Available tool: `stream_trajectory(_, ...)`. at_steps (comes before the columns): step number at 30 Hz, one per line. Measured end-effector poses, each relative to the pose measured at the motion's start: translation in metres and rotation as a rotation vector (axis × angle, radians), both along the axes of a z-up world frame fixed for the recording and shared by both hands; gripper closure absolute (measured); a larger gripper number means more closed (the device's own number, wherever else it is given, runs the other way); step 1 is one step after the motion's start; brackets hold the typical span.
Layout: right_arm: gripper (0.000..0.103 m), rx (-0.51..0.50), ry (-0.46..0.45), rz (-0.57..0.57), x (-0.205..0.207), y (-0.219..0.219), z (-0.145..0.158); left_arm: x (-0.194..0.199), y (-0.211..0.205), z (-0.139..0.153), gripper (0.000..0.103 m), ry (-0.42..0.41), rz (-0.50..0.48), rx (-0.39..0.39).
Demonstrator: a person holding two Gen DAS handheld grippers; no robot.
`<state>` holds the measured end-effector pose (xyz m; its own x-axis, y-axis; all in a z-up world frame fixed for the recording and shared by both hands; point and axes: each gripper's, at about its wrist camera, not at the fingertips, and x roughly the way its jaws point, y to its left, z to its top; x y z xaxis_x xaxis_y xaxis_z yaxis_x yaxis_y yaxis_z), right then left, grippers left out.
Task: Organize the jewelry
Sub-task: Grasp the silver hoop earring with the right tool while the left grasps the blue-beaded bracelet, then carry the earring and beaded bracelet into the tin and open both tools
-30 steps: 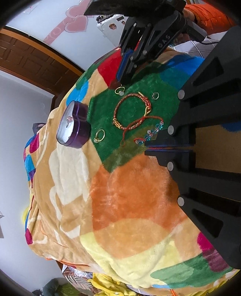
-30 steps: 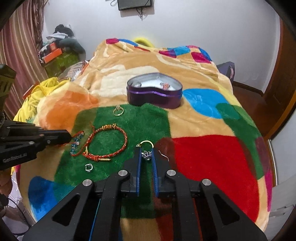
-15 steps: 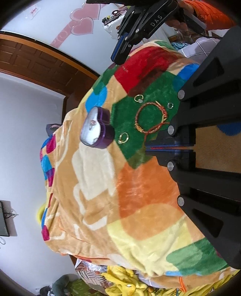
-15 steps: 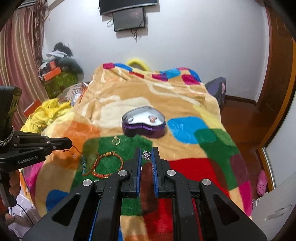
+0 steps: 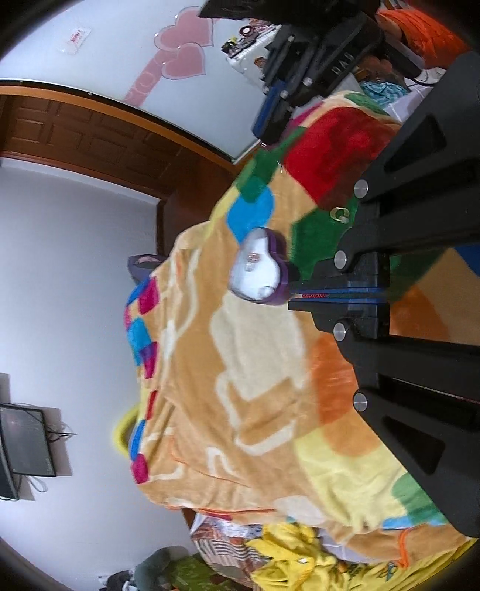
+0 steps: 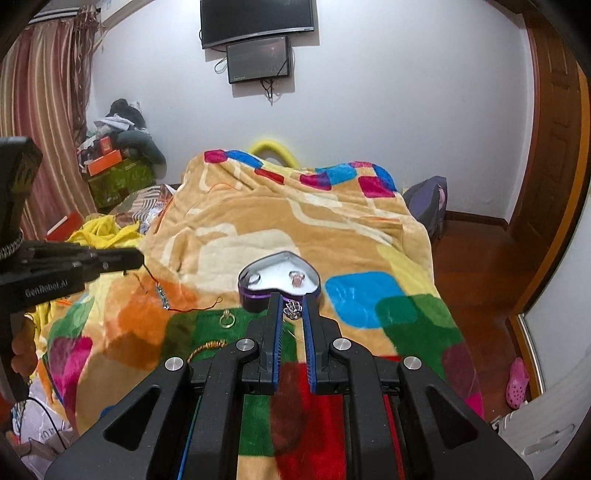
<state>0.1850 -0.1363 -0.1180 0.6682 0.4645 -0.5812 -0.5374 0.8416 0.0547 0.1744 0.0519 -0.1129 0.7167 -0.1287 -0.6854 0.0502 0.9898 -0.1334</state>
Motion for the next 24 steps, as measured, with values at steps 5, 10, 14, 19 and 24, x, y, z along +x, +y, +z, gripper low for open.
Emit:
stream_trajectory(5,0.093,0.017,-0.021,0.005,0.007,0.003,0.008,0.012,-0.003,0.02,0.103,-0.059,-0.011,0.018)
stream_trajectory(10,0.093,0.031,-0.051,0.013,0.014,0.007,0.016,0.028,-0.007,0.035,0.103,-0.104,-0.021,0.021)
stream_trajectory(14,0.093,0.039,-0.057,0.016,0.024,0.01,0.018,0.043,-0.011,0.04,0.103,-0.126,-0.035,0.017)
stream_trajectory(19,0.093,0.059,-0.046,0.023,0.037,0.014,0.018,0.06,-0.014,0.036,0.103,-0.136,-0.049,-0.001)
stream_trajectory(24,0.093,0.056,-0.029,0.033,0.049,0.022,0.01,0.079,-0.016,0.024,0.103,-0.114,-0.067,-0.029)
